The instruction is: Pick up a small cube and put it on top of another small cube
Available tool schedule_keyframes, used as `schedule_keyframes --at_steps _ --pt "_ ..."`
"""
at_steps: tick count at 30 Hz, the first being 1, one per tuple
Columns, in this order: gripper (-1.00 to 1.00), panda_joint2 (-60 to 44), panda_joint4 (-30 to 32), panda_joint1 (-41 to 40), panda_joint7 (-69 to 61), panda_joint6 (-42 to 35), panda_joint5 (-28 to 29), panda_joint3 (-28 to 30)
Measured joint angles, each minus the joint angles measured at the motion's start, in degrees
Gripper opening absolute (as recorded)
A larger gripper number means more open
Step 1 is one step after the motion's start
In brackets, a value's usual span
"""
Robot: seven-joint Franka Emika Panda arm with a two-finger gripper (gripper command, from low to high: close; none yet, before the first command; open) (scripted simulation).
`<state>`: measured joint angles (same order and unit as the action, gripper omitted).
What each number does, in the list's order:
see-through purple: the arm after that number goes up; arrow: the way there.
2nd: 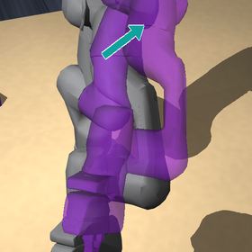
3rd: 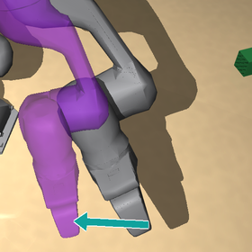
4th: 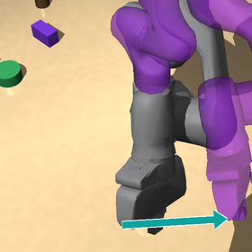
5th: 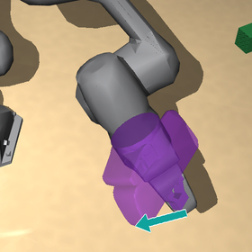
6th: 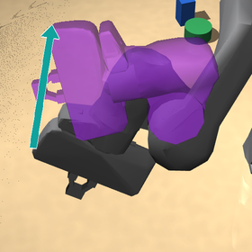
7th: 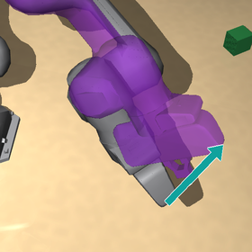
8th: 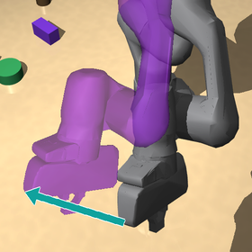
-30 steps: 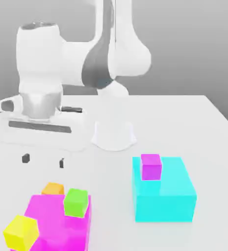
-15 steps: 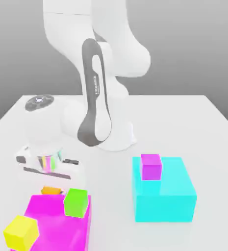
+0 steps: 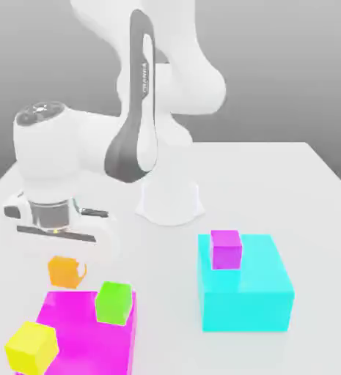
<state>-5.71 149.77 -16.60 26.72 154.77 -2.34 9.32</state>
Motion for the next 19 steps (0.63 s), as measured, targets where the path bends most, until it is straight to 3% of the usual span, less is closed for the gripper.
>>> schedule_keyframes --at_steps 10,14,15,19 --pt "-1.00 -3.87 -20.57 1.31 -7.51 -16.32 0.41 -2.88" --pt "-1.00 -9.09 -22.70 1.51 -9.15 -13.03 -0.32 -3.67" --pt "1.00 -10.58 -22.54 1.45 -9.35 -11.40 -0.55 -3.76" --pt "1.00 -10.58 -22.54 1.45 -9.35 -11.40 -0.55 -3.76"
